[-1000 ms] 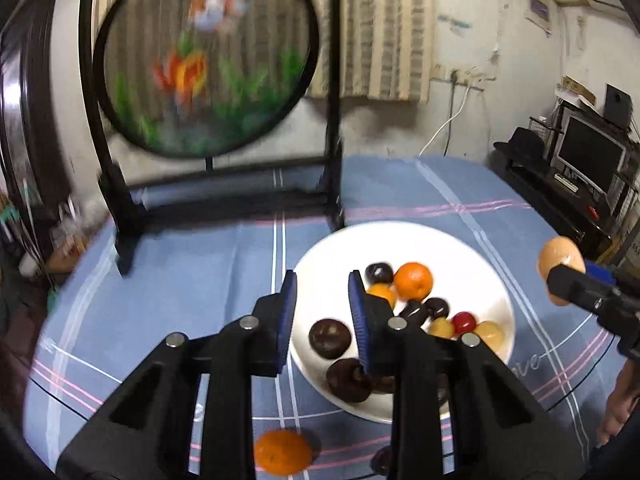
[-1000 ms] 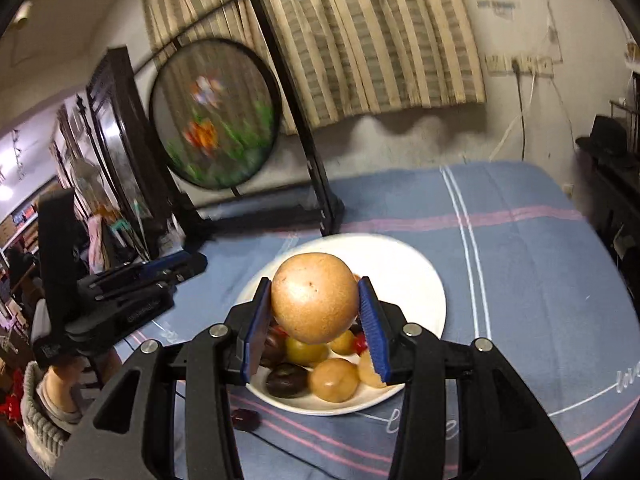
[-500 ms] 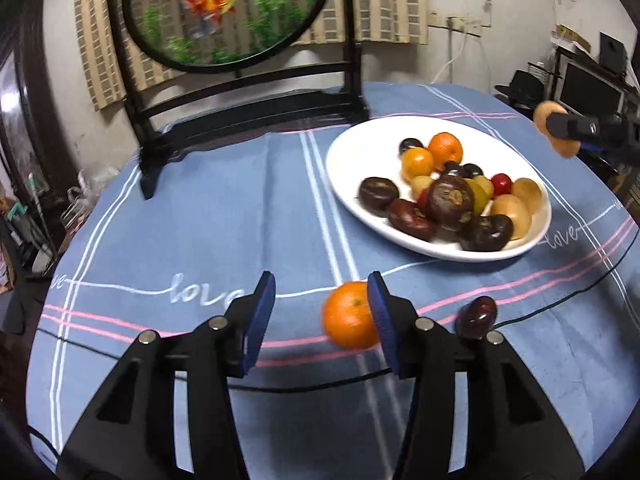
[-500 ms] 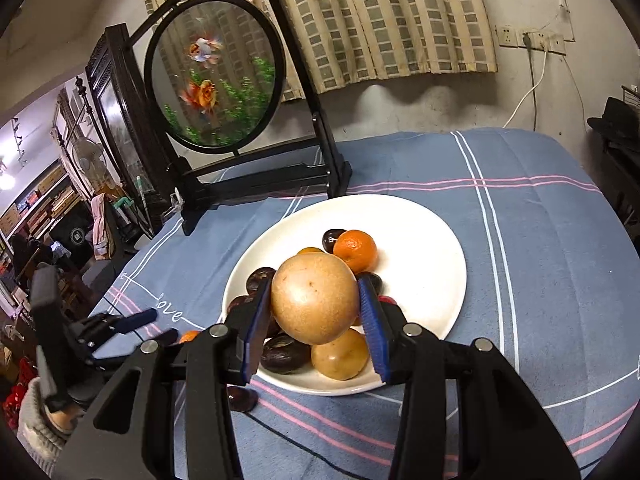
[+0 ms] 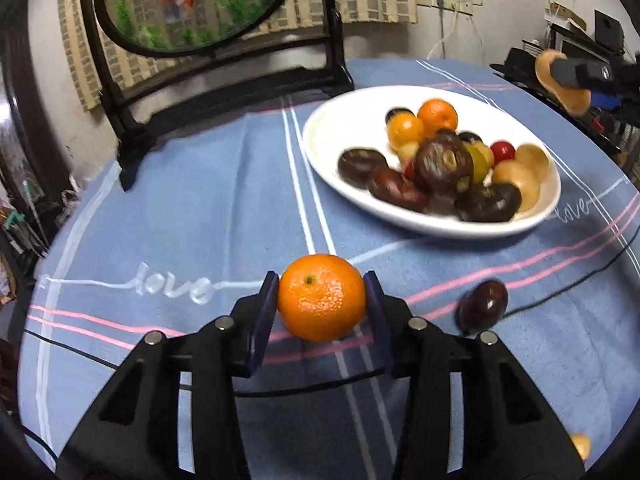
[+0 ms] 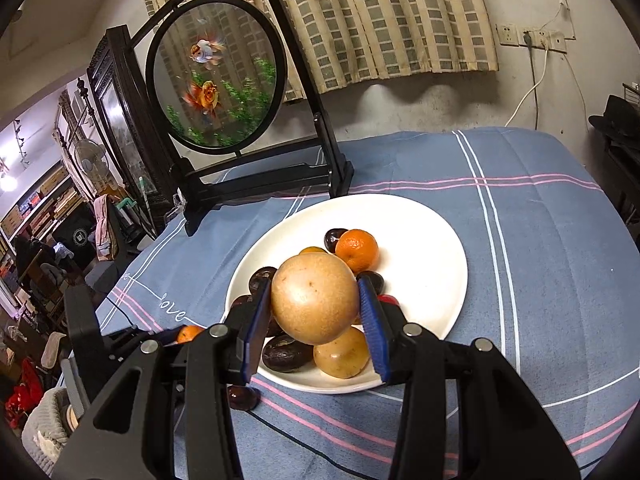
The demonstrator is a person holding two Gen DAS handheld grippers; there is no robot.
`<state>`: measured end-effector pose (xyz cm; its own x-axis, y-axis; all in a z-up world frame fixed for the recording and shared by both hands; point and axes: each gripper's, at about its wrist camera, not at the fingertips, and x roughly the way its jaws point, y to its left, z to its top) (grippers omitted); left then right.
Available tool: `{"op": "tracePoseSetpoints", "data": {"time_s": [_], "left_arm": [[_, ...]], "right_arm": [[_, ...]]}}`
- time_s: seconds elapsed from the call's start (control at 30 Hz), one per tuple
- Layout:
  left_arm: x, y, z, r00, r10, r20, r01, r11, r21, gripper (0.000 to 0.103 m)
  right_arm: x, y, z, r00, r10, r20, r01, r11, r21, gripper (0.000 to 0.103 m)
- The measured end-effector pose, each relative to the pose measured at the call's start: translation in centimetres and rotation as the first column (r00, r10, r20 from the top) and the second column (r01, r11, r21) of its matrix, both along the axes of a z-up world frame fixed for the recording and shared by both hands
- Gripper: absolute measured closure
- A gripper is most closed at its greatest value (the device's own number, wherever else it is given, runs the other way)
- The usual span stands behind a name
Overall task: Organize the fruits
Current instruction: 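Carry the mandarin and tan fruit to the plate and release them, then return both tools to the last fruits and grasp a pale pink-streaked fruit with the right tool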
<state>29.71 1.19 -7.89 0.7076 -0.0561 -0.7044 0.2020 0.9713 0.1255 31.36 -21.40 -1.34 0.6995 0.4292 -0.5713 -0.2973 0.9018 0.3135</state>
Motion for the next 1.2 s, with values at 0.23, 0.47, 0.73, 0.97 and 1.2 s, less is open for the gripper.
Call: {"op": "tracePoseSetpoints", "data": {"time_s": [0.23,0.47,0.73,0.97,1.2], "left_arm": [[3.8,-2.4,8.5,0.99,0.005,0.143,0.001,0.999,-0.047,0.059],[9.7,-5.2,8.3,0.991,0.025,0.133,-0.016,0.997,-0.073,0.059],[14.0,-5.8,3.3,0.999,0.037,0.018,-0.036,0.998,-0.053,0.059],[14.5,-5.6,1.5,0.999,0.035,-0.007,-0.035,0.996,-0.076,0.058],[14.4,-5.0,1.2,0.999,0.053,0.007,-0.052,0.993,-0.102,0.047]], "right_arm": [[0.3,-0.9,1.2,0.999,-0.031,0.039,0.032,0.999,-0.009,0.059],[3.5,-1.3,1.1,0.996,-0.062,0.064,0.064,0.998,-0.029,0.059],[8.4,-1.6,-3.9,0.994,-0.104,-0.038,0.099,0.99,-0.1,0.059],[9.6,-1.3,-6.2,0.989,-0.097,-0.109,0.079,0.984,-0.159,0.057],[8.8,-1.4,-5.1,0.993,-0.107,-0.044,0.099,0.984,-0.145,0.041]]}}
